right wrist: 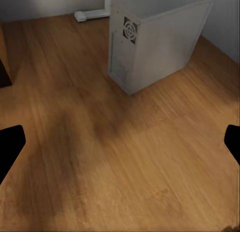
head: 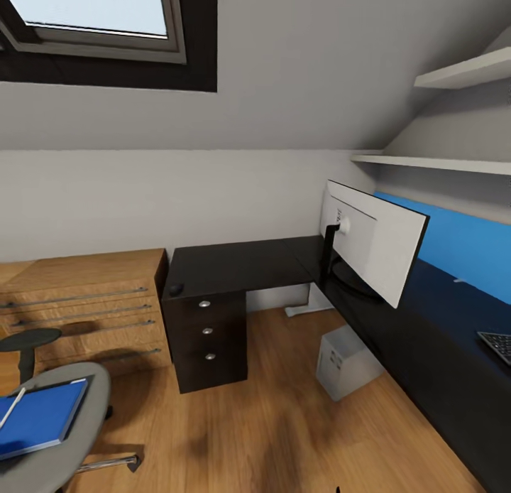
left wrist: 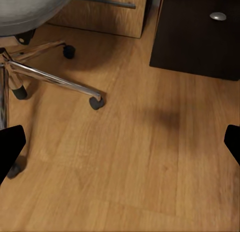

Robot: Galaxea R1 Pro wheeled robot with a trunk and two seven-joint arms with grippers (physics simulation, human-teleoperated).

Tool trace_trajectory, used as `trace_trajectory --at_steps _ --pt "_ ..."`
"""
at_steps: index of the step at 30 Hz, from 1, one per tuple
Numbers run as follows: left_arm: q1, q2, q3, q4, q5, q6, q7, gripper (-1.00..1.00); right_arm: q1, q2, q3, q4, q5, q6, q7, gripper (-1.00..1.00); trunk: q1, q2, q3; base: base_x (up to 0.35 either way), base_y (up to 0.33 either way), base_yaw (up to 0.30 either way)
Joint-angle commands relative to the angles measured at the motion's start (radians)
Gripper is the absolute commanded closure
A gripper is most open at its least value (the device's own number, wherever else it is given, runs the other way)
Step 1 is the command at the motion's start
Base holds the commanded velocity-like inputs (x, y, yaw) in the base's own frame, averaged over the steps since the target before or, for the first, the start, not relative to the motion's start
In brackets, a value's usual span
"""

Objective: In the bedroom, organize the workspace by keeping the computer under the desk, ensuring the monitor is on the desk, placing the keyboard on the desk next to the monitor, placing the mouse on the desk next to the keyboard, moving the folder from the swivel chair onto the desk next to the mouse, stacking the notebook on top of the folder with the pen on top of the notebook, and positioning the swivel chair next to the desk.

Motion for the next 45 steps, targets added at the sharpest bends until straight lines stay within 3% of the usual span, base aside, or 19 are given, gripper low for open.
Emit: trace_trajectory --at_steps 1,12,16,20,37,45 --pt "-0.001 0.000 0.006 0.000 -0.006 -0.002 0.003 -1.00 0.001 -0.004 0.010 0.002 -0.006 -0.005 -0.002 -1.00 -0.004 0.007 0.004 0.000 0.000 0.003" --pt "0.000 0.002 0.006 0.000 -0.006 -0.001 0.003 -1.00 0.016 -0.044 0.011 0.001 -0.001 -0.055 -0.002 -1.00 -0.046 0.084 0.056 0.000 0.000 0.001" --pt "0.000 0.002 0.006 0.000 -0.006 -0.001 0.003 -1.00 0.039 -0.056 0.011 0.000 0.000 -0.138 -0.002 -1.00 -0.061 0.112 0.074 0.000 0.000 0.000" --pt "0.000 0.003 0.006 0.000 -0.006 -0.001 0.003 -1.00 0.059 -0.060 0.011 -0.001 0.000 -0.173 -0.002 -1.00 -0.077 0.140 0.093 0.000 0.000 0.000" --pt "0.000 0.007 0.006 0.000 -0.005 -0.001 0.005 -1.00 0.078 -0.065 0.012 0.002 0.006 -0.173 0.014 -1.00 -0.077 0.140 0.107 0.000 0.000 0.000" --pt "-0.001 0.008 0.004 0.000 -0.005 0.010 0.005 -1.00 0.078 -0.063 0.012 0.002 0.006 -0.173 0.073 -1.00 -0.077 0.140 0.107 0.000 -0.128 0.000"
